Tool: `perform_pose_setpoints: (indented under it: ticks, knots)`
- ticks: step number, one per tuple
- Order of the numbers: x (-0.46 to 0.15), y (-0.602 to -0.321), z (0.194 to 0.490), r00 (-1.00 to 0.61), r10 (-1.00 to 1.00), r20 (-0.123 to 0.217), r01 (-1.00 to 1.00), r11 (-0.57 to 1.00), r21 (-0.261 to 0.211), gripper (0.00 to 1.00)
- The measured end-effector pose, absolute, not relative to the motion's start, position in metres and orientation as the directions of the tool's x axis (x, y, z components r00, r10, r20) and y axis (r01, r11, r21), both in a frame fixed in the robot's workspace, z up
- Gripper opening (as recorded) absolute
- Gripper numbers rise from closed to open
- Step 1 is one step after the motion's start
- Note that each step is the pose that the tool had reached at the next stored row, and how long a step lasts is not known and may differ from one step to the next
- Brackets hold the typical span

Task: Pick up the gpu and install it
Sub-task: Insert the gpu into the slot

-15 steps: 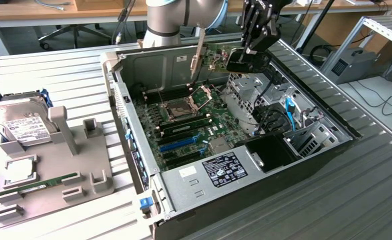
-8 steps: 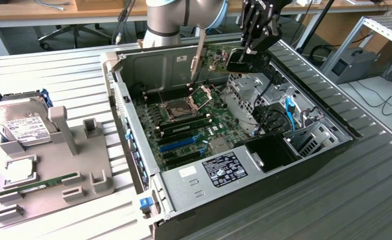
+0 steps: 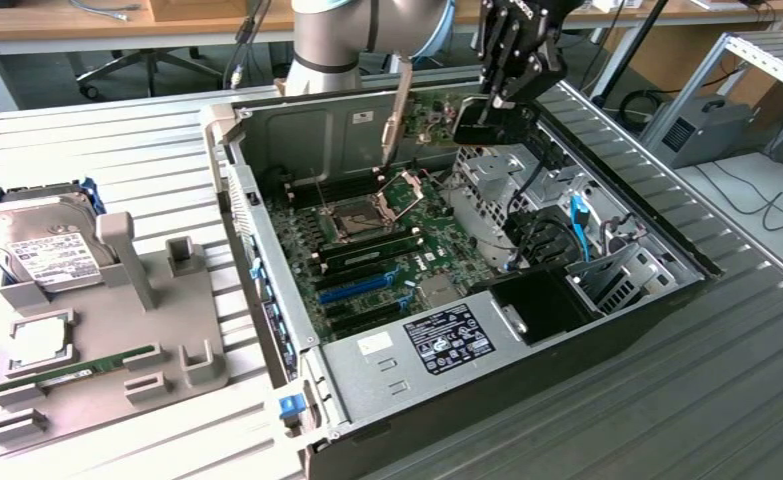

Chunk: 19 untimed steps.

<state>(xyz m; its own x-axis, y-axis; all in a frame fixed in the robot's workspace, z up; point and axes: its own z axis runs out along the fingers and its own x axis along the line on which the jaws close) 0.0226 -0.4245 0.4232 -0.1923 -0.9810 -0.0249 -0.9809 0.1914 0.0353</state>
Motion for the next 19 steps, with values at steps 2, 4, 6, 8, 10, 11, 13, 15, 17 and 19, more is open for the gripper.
perform_pose_setpoints:
  ticks: [2, 4, 6, 8, 10, 11, 13, 15, 17, 19]
  knots:
    - [0.0226, -0.4244, 0.4232, -0.173, -0.985, -0.025, -0.985, 0.172, 0.035, 0.27]
    - [0.0226, -0.4243, 0.4232, -0.150, -0.988, -0.025, -0.988, 0.149, 0.035, 0.27]
    - [0.0226, -0.4243, 0.4233, -0.131, -0.991, -0.025, -0.991, 0.130, 0.035, 0.27]
    - [0.0226, -0.4243, 0.4232, -0.115, -0.993, -0.025, -0.993, 0.114, 0.035, 0.27]
    - [0.0226, -0.4243, 0.4232, -0.097, -0.995, -0.025, -0.995, 0.096, 0.035, 0.27]
    - [0.0226, -0.4243, 0.4232, -0.091, -0.996, -0.025, -0.995, 0.090, 0.035, 0.27]
    - [0.0226, -0.4243, 0.4232, -0.075, -0.997, -0.025, -0.997, 0.074, 0.035, 0.27]
    - [0.0226, -0.4243, 0.4232, -0.057, -0.998, -0.025, -0.998, 0.056, 0.035, 0.27]
    - [0.0226, -0.4243, 0.4232, -0.046, -0.999, -0.025, -0.998, 0.045, 0.035, 0.27]
    - [0.0226, -0.4243, 0.4232, -0.034, -0.999, -0.025, -0.999, 0.033, 0.035, 0.27]
